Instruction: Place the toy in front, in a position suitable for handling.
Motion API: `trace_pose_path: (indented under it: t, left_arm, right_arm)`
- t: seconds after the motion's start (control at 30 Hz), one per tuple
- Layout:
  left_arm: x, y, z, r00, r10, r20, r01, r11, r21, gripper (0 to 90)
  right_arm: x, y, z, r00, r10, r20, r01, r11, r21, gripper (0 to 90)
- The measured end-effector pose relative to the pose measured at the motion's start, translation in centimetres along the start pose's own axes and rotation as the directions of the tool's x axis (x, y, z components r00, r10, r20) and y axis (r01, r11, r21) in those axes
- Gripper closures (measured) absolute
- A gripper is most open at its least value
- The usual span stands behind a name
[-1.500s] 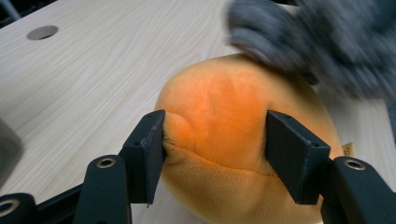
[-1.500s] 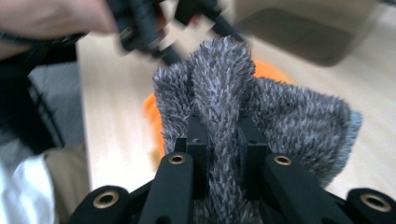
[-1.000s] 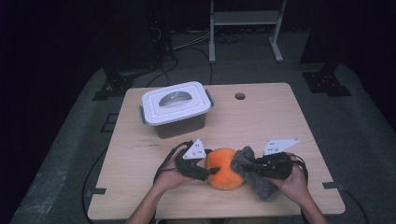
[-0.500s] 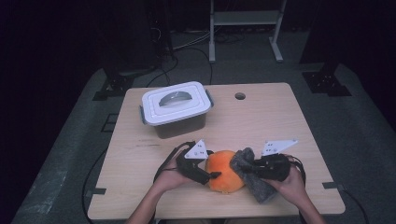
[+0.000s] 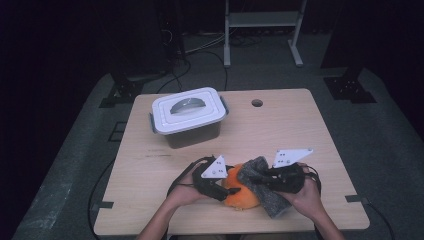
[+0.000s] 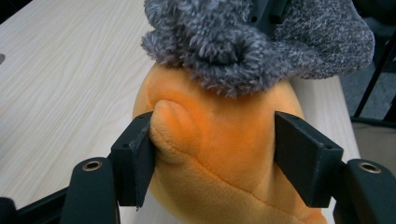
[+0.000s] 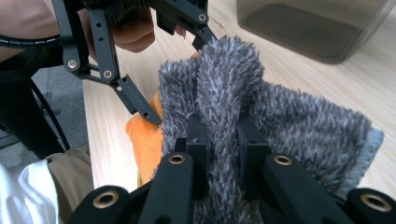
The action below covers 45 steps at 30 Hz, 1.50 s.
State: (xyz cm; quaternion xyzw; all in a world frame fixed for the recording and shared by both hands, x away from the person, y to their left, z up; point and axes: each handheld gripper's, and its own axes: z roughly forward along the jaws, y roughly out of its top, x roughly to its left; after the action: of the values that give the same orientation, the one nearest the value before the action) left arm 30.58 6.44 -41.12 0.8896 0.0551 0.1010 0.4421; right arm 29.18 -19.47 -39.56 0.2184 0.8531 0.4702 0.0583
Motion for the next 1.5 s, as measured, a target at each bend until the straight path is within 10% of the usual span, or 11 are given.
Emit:
trace_pose_path:
  t: [0.37,0.77,1.07,1.3,1.5]
  left_arm:
    - [0.1,0.5,0.0,0.9980,-0.062,0.012,0.062,0.9981,-0.005,21.3]
    - [0.6,0.2,-0.1,0.9929,-0.119,-0.003,0.119,0.9929,-0.007,29.3]
    - [-0.4,0.5,0.2,0.9992,-0.031,0.023,0.031,0.9994,-0.018,34.9]
    - [-0.1,1.0,0.3,0.9946,-0.101,0.022,0.101,0.9948,-0.009,16.4]
    - [-0.3,0.5,0.5,0.9976,-0.070,-0.005,0.070,0.9976,-0.001,32.8]
  right_arm:
    - [-0.7,-1.7,-0.6,0.9988,0.048,-0.013,-0.047,0.999,0.019,78.2]
    - [0.6,-1.5,0.1,0.9984,0.033,-0.046,-0.032,0.999,0.040,78.6]
    - [0.2,-0.2,-1.1,0.9998,0.017,-0.008,-0.018,1.000,-0.021,78.6]
    - [0.4,-0.2,-0.2,0.9998,0.009,-0.020,-0.009,1.000,-0.009,78.6]
    - [0.1,-0.6,-0.4,1.0000,0.007,-0.006,-0.007,1.000,0.009,78.6]
